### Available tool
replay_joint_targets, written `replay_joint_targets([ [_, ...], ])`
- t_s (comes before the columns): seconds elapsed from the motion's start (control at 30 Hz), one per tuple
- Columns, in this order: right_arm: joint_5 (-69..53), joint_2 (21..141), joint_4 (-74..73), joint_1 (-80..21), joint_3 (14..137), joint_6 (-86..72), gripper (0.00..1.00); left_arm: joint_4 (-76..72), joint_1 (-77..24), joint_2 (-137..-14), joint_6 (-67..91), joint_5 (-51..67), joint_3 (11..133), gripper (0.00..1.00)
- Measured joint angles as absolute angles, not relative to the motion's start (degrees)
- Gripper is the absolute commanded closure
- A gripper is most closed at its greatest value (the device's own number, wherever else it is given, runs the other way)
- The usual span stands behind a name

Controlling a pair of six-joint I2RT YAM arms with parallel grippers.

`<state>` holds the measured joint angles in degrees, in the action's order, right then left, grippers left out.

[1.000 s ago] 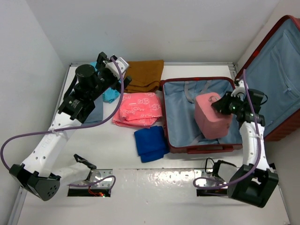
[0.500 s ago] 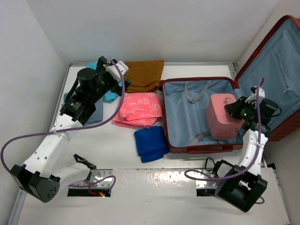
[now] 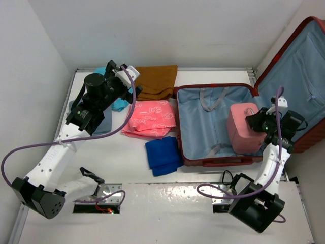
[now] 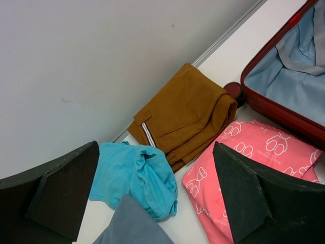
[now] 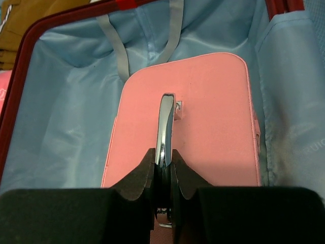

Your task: Pack the luggage

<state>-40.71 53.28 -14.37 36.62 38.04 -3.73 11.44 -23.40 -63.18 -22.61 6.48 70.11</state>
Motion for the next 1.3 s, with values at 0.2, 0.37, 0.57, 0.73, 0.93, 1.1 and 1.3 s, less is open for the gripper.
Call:
replay_joint_targets([
  [0.2,-40.51,53.28,-16.34,36.67,38.04,-1.89,1.0,11.18,-23.4,-63.68,-22.61,6.61,70.11,0.0],
  [0.37,-39.4,53.28,-17.5,36.73,38.09,0.58,0.74,11.05,-23.4,-63.68,-22.61,6.61,70.11,0.0],
  [0.57,-37.1,53.32,-22.06,36.99,38.89,3.36,0.4,11.03,-23.4,-63.94,-22.61,7.01,70.11,0.0],
  [0.73,-36.03,53.34,-25.56,36.99,40.64,4.05,0.24,11.03,-23.4,-64.07,-22.61,7.29,70.08,0.0],
  [0.93,-37.12,53.28,-27.11,36.99,45.41,3.6,0.27,10.7,-23.4,-64.07,-22.61,7.73,69.47,0.0],
  [1.1,-40.27,52.8,-25.76,36.97,48.8,2.15,0.63,10.15,-23.4,-64.12,-22.46,7.7,69.08,0.0],
  [1.3,-48.27,52.07,-24.34,35.2,49.58,-3.44,0.44,17.26,-22.98,-69.36,-20.27,8.34,75.13,0.18],
])
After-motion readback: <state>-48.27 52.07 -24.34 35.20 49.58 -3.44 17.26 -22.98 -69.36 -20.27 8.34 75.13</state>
